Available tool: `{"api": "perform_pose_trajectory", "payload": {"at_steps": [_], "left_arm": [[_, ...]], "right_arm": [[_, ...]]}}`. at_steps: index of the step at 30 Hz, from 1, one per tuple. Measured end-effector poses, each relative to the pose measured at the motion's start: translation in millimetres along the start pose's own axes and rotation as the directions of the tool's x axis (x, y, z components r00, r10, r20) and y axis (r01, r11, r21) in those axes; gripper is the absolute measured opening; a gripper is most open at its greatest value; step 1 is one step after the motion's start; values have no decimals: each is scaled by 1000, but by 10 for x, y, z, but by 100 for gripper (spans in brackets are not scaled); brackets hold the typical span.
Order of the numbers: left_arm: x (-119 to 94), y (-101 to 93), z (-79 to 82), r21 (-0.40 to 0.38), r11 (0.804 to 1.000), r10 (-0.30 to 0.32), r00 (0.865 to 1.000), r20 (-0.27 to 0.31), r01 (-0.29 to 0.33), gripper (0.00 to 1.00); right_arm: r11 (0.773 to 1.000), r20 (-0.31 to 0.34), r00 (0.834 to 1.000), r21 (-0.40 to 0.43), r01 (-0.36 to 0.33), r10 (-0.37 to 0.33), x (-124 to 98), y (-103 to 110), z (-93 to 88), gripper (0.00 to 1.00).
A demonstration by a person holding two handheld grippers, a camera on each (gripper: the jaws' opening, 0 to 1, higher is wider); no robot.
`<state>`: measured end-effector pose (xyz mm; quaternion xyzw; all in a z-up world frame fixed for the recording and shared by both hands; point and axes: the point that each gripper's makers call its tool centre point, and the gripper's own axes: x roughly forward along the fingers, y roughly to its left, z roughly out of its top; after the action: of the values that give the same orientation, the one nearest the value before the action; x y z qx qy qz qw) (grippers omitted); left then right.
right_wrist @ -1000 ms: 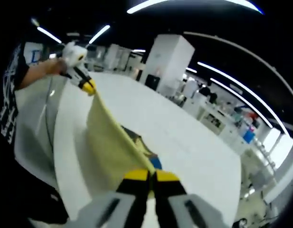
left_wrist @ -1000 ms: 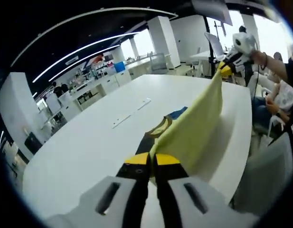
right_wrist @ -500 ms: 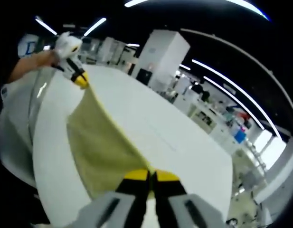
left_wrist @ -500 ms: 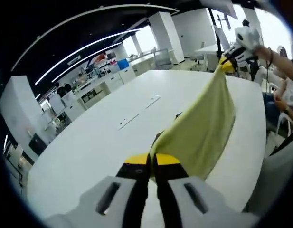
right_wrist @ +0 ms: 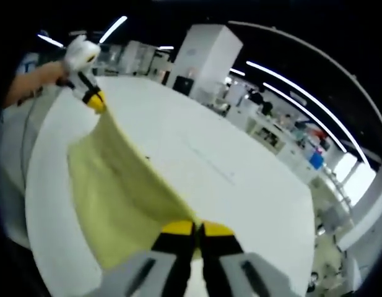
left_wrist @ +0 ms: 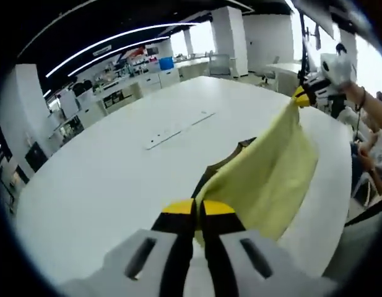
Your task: Fold the garment on the visible template until the final outline fits inside the template.
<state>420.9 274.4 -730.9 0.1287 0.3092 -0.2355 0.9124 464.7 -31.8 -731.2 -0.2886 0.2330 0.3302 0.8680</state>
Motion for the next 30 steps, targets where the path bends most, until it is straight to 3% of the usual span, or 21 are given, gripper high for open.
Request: {"api": "perform_pose_trajectory", "payload": {"at_steps": [17, 22, 30], "left_arm": [[687, 211, -383, 34, 999, -27, 991, -129, 32, 1], [807, 229, -489, 32, 998, -45, 988, -149, 51, 1], [888, 244, -582, 18, 998, -61, 987, -151, 65, 1]], "right_arm": [[996, -111, 991, 59, -72, 78, 729, 32, -366, 0], [994, -146, 985, 75, -82, 93, 893, 58, -486, 0], [993, -178, 979, 82, -85, 99, 972, 87, -601, 0]]}}
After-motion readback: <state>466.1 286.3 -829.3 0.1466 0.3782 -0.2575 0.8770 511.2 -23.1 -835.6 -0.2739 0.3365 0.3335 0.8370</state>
